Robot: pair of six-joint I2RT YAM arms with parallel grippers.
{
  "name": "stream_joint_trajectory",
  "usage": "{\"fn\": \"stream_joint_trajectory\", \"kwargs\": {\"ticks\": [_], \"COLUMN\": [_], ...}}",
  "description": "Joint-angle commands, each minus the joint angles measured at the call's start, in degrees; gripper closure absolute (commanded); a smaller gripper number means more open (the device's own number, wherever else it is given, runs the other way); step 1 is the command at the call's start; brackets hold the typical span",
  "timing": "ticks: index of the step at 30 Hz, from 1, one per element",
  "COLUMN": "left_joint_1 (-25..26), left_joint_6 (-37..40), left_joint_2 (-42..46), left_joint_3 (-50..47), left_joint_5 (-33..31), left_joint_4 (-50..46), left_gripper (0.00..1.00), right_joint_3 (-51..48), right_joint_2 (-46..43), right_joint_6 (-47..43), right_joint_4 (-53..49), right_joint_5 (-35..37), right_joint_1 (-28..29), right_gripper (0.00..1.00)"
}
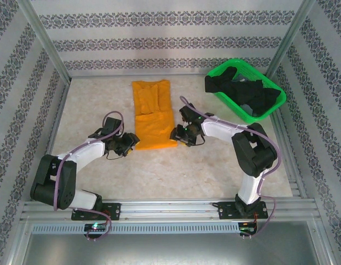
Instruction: Fold and stack the t-shirts
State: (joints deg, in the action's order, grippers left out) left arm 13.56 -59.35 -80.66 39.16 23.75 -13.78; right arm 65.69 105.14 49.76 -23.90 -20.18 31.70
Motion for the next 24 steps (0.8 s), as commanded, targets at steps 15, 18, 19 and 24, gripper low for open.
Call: {"fn": "stream_joint_trajectory", "kwargs": {"ticks": [15,18,19,24], "left_joint_1": [1.8,1.9,1.8,1.8], "left_joint_6": [-7.5,-7.7,-7.7,-7.4], "left_joint_2": [-10.4,-11.5,-11.6,-10.3], "left_joint_3": [1.1,2.3,2.5,2.2], "left_joint_5": [1.5,1.3,1.1,0.2], "left_joint_4": [12.4,13.9,14.0,13.1], "left_gripper": [0.70,0.80,0.84,0.99], "right_joint_3": [-0.3,1.0,1.2,0.4], "right_joint_2": [4.2,4.3,4.0,1.6], "right_joint_6": [6.7,6.1,5.7,4.3], "right_joint_4": [6.0,2.9,1.8,-2.8], "right_joint_5": [-2.7,-1.9,-1.1,2.4], "right_joint_1": [1.8,2.0,2.0,2.4], "right_gripper": [0.67,0.65,0.63,0.58]}}
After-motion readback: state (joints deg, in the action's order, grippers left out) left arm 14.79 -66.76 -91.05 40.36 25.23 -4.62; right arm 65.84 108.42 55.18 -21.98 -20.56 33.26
